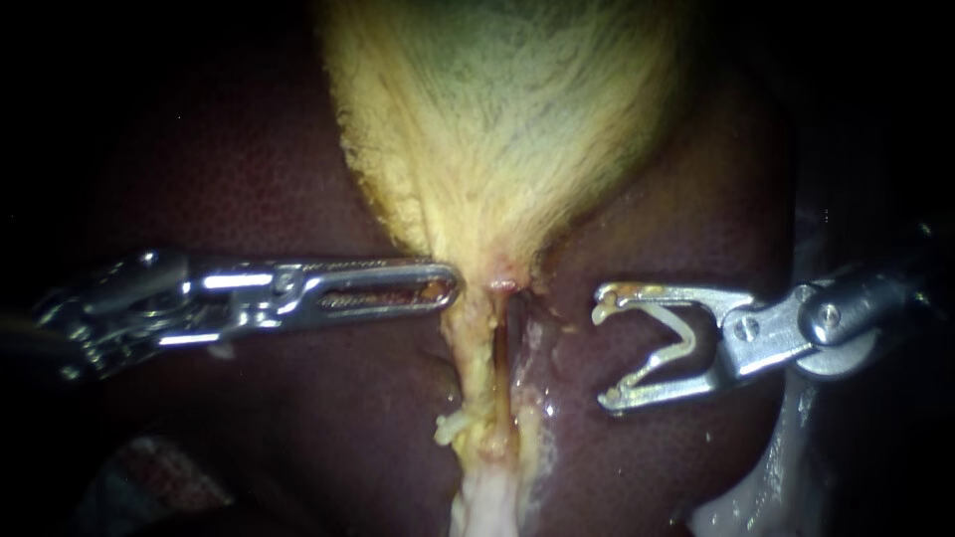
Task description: Clipping second clip left tube
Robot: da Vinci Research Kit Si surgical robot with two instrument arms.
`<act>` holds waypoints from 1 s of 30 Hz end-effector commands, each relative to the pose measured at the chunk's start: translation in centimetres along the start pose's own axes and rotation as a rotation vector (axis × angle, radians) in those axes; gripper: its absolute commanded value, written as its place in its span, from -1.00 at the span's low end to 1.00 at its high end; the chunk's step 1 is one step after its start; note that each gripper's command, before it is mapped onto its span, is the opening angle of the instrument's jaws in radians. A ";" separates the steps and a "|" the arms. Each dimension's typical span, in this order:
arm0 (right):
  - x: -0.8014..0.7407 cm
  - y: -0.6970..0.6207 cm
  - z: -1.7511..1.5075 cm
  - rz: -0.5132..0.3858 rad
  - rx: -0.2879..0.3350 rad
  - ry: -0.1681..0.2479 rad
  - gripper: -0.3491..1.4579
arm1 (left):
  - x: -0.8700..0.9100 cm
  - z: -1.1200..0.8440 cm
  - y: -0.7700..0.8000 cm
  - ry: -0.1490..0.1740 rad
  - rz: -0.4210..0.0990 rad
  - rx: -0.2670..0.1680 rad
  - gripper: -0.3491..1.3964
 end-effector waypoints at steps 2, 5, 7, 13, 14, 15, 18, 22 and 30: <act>-0.01 -0.01 0.03 -0.001 -0.001 -0.001 0.05 | 0.00 -0.03 0.00 0.001 0.000 0.001 -1.00; -0.04 -0.04 0.14 -0.005 -0.004 -0.002 0.05 | 0.01 -0.12 0.01 0.003 0.001 0.004 -1.00; -0.06 -0.06 0.27 -0.003 0.000 -0.001 0.05 | 0.01 -0.23 0.05 0.007 0.002 0.010 -1.00; -0.19 -0.14 0.79 0.051 0.019 0.004 0.05 | 0.01 -0.55 0.18 -0.005 0.004 -0.011 -1.00; -0.21 -0.15 0.87 0.058 0.023 0.005 0.05 | 0.01 -0.60 0.19 -0.007 0.004 -0.014 -1.00; -0.23 -0.15 0.96 0.066 0.025 0.005 0.05 | 0.00 -0.62 0.20 -0.006 0.003 -0.013 -1.00; -0.32 -0.15 1.22 0.089 0.031 0.005 0.05 | 0.00 -0.66 0.21 -0.007 0.003 -0.014 -1.00; -0.45 -0.12 1.48 0.117 0.035 0.004 0.05 | 0.00 -0.68 0.20 -0.007 0.003 -0.015 -1.00; -0.72 0.01 1.70 0.126 0.039 -0.049 0.05 | -0.01 -0.71 0.12 -0.007 0.001 -0.016 -1.00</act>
